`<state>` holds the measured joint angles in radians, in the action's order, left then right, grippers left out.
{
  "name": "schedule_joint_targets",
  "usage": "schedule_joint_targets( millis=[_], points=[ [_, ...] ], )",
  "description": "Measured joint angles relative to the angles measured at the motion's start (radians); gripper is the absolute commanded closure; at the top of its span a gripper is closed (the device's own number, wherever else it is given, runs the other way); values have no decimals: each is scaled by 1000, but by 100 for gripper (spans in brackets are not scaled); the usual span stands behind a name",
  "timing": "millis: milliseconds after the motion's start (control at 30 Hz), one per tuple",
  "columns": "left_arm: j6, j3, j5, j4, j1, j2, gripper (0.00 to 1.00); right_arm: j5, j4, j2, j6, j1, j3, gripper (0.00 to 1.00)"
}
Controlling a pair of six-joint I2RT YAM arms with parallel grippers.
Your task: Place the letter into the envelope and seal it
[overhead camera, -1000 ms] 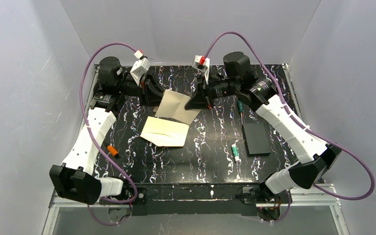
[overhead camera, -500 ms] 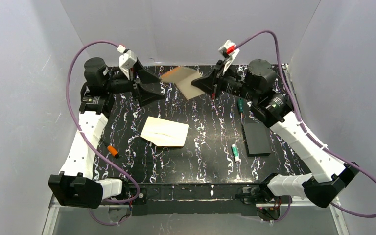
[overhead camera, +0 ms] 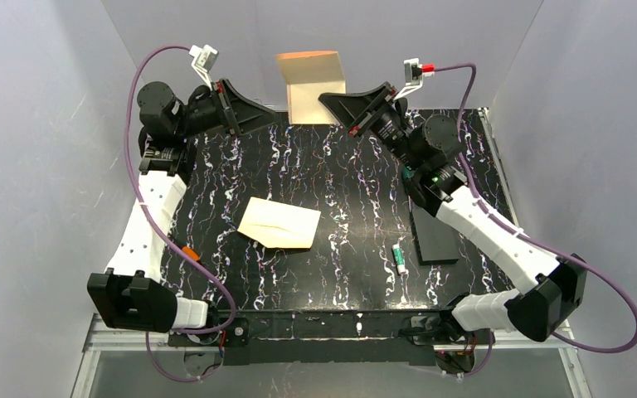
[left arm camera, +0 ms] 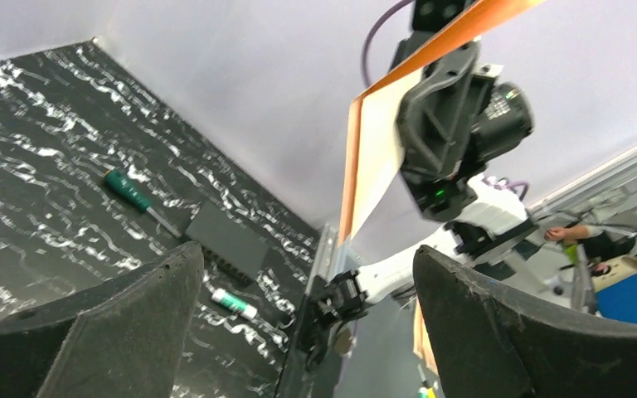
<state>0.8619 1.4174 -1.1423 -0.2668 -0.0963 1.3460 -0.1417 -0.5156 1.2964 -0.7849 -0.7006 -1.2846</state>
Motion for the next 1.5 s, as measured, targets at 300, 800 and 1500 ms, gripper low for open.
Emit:
schedule_joint_targets(
  millis=[300, 800, 1500],
  points=[
    [311, -24, 138, -268, -65, -9, 17, 5, -148, 66, -187, 0, -2, 99],
    [391, -22, 185, -393, -127, 44, 100, -25, -99, 94, -219, -2, -80, 9],
    [-2, -104, -158, -381, -91, 47, 100, 186, 482, 19, 36, 7, -347, 15]
  ],
)
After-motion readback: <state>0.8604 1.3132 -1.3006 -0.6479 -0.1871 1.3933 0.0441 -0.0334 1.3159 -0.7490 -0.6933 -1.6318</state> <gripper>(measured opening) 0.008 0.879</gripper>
